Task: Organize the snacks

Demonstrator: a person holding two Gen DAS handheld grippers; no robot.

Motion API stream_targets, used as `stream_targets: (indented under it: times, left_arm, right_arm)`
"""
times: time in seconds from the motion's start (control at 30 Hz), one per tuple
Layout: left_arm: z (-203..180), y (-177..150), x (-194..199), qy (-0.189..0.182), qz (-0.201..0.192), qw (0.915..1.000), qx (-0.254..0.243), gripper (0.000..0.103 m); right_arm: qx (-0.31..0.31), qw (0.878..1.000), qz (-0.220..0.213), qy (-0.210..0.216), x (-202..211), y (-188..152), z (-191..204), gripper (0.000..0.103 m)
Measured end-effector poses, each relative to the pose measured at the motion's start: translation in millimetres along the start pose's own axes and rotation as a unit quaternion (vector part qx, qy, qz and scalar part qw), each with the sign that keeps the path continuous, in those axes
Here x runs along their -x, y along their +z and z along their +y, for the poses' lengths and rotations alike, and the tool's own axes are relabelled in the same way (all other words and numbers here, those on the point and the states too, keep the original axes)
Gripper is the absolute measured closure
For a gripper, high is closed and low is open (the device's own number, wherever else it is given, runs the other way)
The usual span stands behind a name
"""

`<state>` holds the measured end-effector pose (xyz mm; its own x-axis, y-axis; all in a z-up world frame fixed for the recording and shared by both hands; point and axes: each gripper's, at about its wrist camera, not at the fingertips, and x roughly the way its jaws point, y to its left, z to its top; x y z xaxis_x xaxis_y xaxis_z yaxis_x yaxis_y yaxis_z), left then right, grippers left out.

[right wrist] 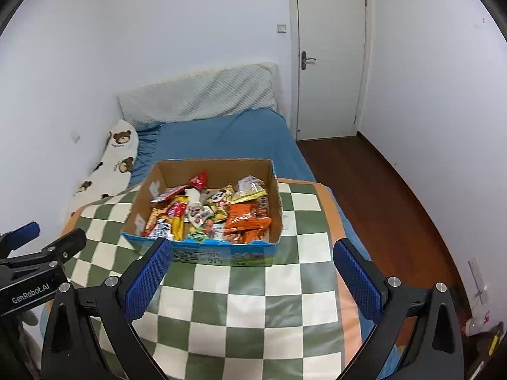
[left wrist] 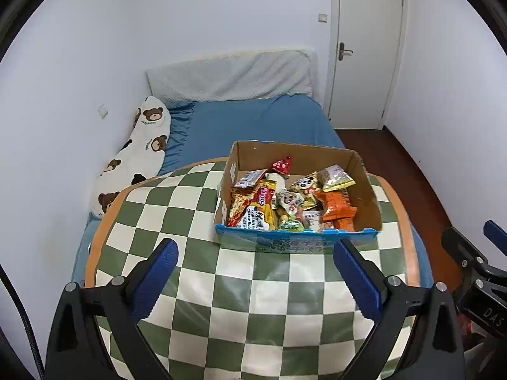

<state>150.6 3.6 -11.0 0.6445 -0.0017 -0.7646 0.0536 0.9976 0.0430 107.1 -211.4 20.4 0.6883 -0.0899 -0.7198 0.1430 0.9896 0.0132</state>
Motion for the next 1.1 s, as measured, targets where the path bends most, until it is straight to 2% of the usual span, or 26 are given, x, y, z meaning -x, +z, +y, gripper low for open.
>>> stream_targets:
  times: [0.27,0.5,1.1]
  left_arm:
    - [-9,9,-45,0.011,0.026,0.9995,-0.013,0.002]
    - [-15,14,-69,0.014,0.039,0.999,-0.017,0.002]
    - [-14,18,-82,0.012,0.046,0.9987,-0.017,0.002]
  right_arm:
    - [-0.009,1.0,0.023,-0.008,-43,8,-3,0.0]
    - [-0.012,0.999,0.038,-0.015,-70,12,-5,0.0]
    - [-0.007,0.998,0.052,-0.02,-89,13,-2,0.0]
